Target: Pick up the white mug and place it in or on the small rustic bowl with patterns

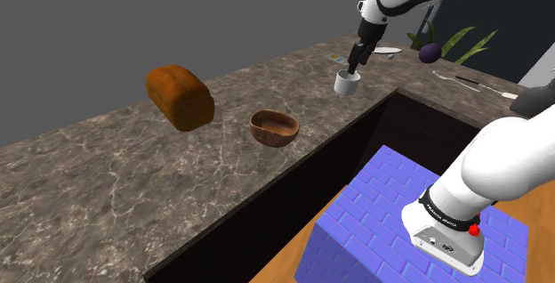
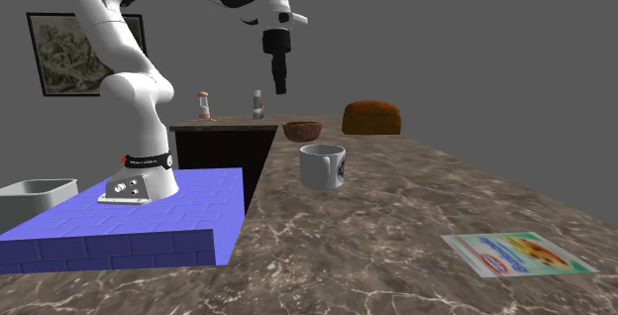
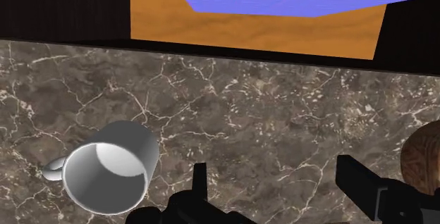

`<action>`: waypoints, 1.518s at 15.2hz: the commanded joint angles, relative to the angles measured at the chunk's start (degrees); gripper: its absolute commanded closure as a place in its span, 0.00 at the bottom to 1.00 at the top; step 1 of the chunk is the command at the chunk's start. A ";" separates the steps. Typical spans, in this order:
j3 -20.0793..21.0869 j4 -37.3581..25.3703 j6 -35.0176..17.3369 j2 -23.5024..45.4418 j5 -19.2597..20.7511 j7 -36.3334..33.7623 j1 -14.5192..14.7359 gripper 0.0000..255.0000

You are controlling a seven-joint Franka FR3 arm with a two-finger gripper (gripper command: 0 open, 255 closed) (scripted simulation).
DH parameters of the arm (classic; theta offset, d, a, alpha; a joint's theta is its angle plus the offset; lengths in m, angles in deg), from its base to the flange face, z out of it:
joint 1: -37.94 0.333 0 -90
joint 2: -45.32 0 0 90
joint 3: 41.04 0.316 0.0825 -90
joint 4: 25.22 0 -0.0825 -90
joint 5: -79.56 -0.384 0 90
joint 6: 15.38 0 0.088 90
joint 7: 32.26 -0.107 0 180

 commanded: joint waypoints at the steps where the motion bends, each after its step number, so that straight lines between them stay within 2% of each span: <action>1: -1.34 -1.31 -2.35 3.56 0.01 1.75 -0.29 0.00; 6: -4.76 -5.19 -8.13 13.19 -1.14 6.85 -1.14 0.00; 12: -7.65 -12.25 -13.27 25.73 -4.99 13.73 -2.66 0.00; 20: -7.65 -11.28 -18.56 30.26 -6.83 15.33 -3.19 0.00; 23: -7.63 -11.17 -18.97 30.56 -6.96 15.43 -3.22 0.00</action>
